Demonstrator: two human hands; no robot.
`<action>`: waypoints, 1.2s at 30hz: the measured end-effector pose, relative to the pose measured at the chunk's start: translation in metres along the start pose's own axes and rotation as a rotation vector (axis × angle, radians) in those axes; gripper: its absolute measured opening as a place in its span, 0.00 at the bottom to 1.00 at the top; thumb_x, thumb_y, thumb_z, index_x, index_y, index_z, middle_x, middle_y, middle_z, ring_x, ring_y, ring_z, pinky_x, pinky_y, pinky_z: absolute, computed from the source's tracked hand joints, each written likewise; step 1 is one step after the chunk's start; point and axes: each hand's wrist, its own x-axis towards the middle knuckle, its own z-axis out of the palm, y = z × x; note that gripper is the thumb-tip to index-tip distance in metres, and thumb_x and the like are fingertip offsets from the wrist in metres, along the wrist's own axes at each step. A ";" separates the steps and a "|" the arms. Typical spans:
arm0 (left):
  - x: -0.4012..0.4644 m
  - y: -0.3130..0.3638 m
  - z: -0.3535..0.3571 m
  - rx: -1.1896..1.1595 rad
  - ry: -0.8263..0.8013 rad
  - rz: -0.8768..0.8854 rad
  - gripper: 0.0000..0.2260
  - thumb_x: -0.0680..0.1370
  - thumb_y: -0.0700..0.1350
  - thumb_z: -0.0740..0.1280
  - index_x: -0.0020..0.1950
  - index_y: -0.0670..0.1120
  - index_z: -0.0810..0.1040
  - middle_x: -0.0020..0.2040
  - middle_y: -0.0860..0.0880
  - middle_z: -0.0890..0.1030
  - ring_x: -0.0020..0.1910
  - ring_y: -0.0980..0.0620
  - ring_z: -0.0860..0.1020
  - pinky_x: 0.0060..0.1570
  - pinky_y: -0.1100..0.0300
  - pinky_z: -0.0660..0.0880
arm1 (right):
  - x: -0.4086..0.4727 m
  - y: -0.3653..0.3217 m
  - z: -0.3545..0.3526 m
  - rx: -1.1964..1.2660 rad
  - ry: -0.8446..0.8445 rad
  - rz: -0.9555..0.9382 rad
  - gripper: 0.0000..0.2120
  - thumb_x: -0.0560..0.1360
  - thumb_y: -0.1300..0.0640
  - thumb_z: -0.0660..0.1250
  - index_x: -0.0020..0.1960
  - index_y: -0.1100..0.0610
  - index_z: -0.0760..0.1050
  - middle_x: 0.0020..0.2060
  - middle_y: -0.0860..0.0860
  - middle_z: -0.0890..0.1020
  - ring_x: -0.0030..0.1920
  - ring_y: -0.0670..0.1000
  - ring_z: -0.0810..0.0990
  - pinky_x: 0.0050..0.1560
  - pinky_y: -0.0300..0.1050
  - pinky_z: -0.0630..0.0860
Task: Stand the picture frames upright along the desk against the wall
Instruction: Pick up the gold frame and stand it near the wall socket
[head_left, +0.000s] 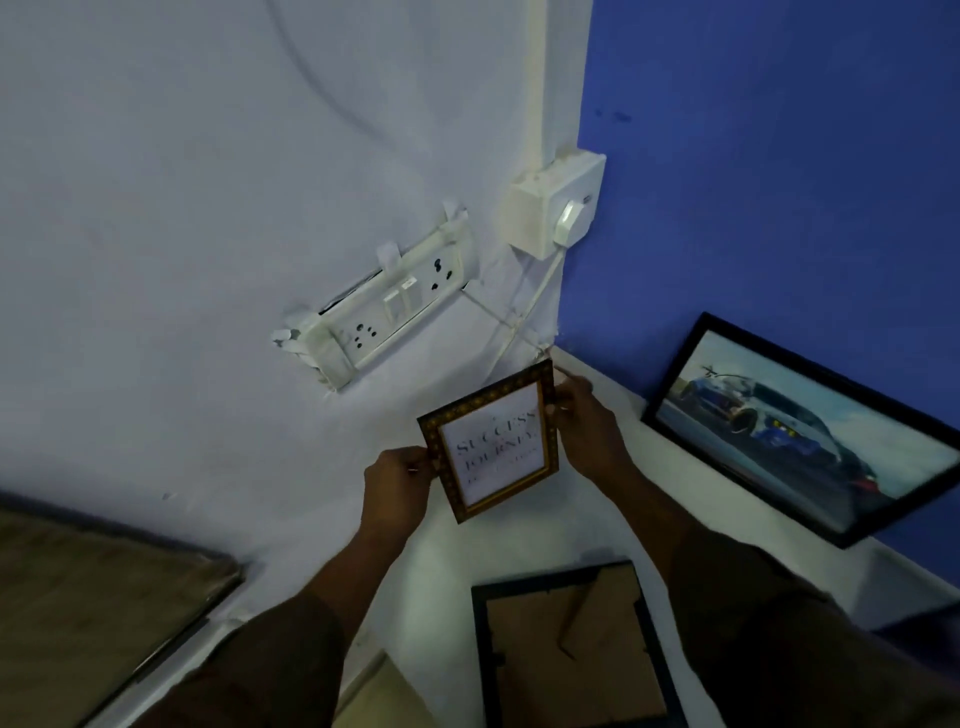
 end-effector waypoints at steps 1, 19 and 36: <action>0.009 -0.005 0.001 0.017 -0.006 -0.006 0.09 0.77 0.32 0.68 0.46 0.40 0.87 0.42 0.47 0.85 0.40 0.51 0.82 0.41 0.64 0.76 | 0.007 0.000 0.006 0.007 -0.012 0.028 0.13 0.82 0.53 0.62 0.64 0.57 0.73 0.58 0.52 0.81 0.58 0.54 0.80 0.55 0.46 0.74; 0.065 -0.032 0.026 0.044 0.067 -0.043 0.04 0.76 0.38 0.71 0.47 0.41 0.85 0.45 0.44 0.87 0.45 0.46 0.85 0.50 0.51 0.82 | 0.067 0.006 0.030 0.176 -0.056 0.023 0.21 0.79 0.50 0.64 0.70 0.56 0.73 0.59 0.52 0.82 0.59 0.52 0.81 0.61 0.59 0.80; 0.028 -0.038 0.040 -0.005 0.013 -0.188 0.12 0.78 0.46 0.72 0.58 0.42 0.84 0.52 0.45 0.85 0.52 0.46 0.82 0.52 0.56 0.79 | 0.019 0.060 0.012 0.070 0.028 0.152 0.22 0.80 0.57 0.68 0.73 0.56 0.70 0.66 0.56 0.78 0.62 0.53 0.77 0.62 0.41 0.71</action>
